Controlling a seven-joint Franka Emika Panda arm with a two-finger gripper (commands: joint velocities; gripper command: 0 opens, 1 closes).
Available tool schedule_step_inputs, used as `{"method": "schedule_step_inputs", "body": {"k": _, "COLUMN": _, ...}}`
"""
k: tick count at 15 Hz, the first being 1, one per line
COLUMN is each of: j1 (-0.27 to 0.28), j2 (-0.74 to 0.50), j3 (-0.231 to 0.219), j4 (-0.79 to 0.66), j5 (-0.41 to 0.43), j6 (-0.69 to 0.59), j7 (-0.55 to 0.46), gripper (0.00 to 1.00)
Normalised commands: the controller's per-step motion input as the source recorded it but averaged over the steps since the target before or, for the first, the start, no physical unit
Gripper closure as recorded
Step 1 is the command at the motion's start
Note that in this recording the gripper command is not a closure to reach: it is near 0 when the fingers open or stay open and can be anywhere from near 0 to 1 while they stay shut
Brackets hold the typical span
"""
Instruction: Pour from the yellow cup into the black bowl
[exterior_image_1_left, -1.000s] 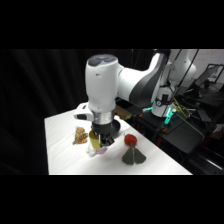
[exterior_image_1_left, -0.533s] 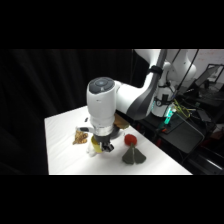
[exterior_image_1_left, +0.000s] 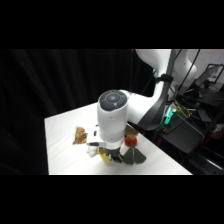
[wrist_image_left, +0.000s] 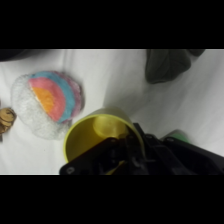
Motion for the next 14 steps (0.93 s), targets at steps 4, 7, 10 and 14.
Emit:
{"method": "schedule_step_inputs", "body": {"k": 4, "j1": -0.024, "j2": 0.21, "j3": 0.003, "j4": 0.17, "j5": 0.112, "j6": 0.15, "j7": -0.19, "gripper": 0.13}}
{"method": "schedule_step_inputs", "body": {"k": 7, "j1": -0.014, "j2": 0.16, "j3": -0.024, "j4": 0.12, "j5": 0.105, "j6": 0.14, "j7": -0.18, "gripper": 0.13}}
{"method": "schedule_step_inputs", "body": {"k": 10, "j1": -0.008, "j2": -0.01, "j3": -0.020, "j4": 0.05, "j5": 0.116, "j6": 0.06, "j7": -0.19, "gripper": 0.00}}
{"method": "schedule_step_inputs", "body": {"k": 14, "j1": -0.024, "j2": -0.15, "j3": 0.006, "j4": -0.04, "j5": 0.142, "j6": -0.02, "j7": -0.22, "gripper": 0.00}}
